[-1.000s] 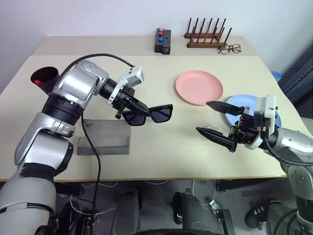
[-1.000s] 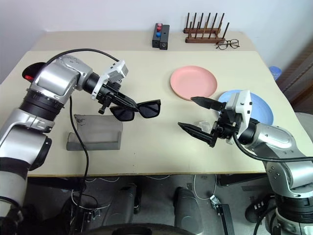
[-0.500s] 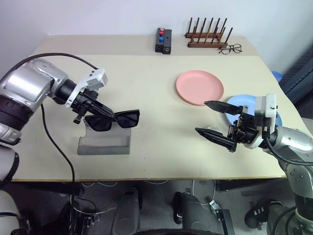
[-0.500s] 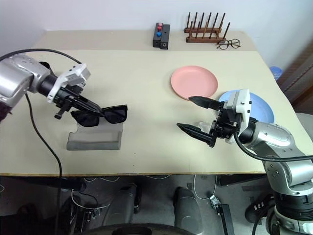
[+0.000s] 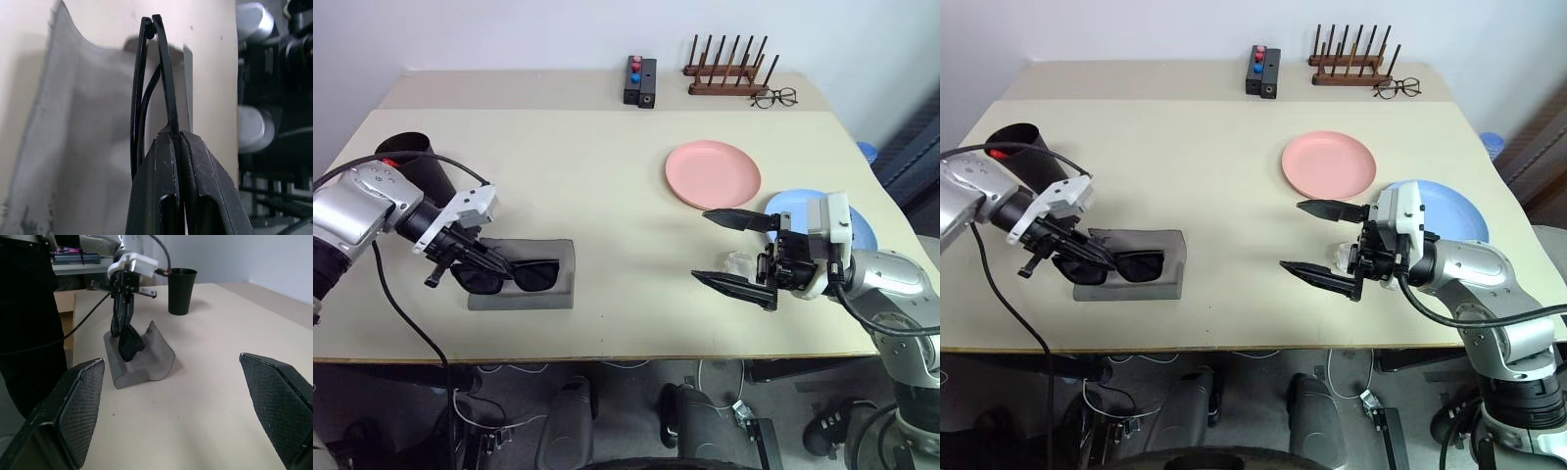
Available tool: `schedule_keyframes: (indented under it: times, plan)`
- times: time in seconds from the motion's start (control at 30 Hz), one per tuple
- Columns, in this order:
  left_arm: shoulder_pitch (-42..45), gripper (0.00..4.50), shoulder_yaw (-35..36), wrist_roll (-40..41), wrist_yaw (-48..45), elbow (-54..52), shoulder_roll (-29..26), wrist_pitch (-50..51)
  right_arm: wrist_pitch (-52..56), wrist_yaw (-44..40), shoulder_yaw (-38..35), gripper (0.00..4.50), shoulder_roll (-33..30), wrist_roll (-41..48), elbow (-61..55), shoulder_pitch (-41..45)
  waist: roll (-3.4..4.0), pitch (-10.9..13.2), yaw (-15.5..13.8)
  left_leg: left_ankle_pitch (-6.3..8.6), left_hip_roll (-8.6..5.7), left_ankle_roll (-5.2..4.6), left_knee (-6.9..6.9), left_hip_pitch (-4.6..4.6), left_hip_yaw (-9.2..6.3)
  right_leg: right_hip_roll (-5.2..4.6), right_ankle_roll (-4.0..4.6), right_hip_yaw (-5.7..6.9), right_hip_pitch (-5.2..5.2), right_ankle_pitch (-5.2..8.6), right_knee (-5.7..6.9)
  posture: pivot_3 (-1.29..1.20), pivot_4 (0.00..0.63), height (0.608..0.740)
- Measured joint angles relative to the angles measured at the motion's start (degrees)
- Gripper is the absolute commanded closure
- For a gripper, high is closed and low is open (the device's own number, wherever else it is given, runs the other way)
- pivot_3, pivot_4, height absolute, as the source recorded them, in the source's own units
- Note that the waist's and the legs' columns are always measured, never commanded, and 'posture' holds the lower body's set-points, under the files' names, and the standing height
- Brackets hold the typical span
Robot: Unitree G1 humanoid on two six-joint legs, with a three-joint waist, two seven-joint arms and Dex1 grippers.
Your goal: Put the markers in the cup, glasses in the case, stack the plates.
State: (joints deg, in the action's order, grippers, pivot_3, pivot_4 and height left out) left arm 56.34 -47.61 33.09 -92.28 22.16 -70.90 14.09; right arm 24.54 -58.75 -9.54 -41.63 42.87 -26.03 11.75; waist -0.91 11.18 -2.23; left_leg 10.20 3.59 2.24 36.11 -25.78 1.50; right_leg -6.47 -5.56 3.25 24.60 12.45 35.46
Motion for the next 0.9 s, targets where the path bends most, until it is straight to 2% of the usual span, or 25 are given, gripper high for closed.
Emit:
schedule_keyframes:
  times: [0.5,0.9]
  plan:
    - [-1.7,4.45,0.0,0.0,0.0,7.2,7.5,-3.7,1.0,1.6,0.0,0.0,0.0,-0.2,0.2,0.3,-0.01,0.0,0.0,0.0,0.0,0.0,0.03,-0.02,0.0,0.0,0.03,0.0,0.01,-0.02,0.02,0.0,0.15,0.74]
    - [-2.9,4.45,-1.0,3.7,0.0,8.1,8.7,-1.8,1.3,2.4,-0.2,0.0,0.0,0.0,0.1,0.0,-0.01,0.0,0.0,0.0,0.0,0.0,0.03,-0.02,0.0,0.0,0.08,0.0,0.01,-0.06,0.02,0.0,0.15,0.74]
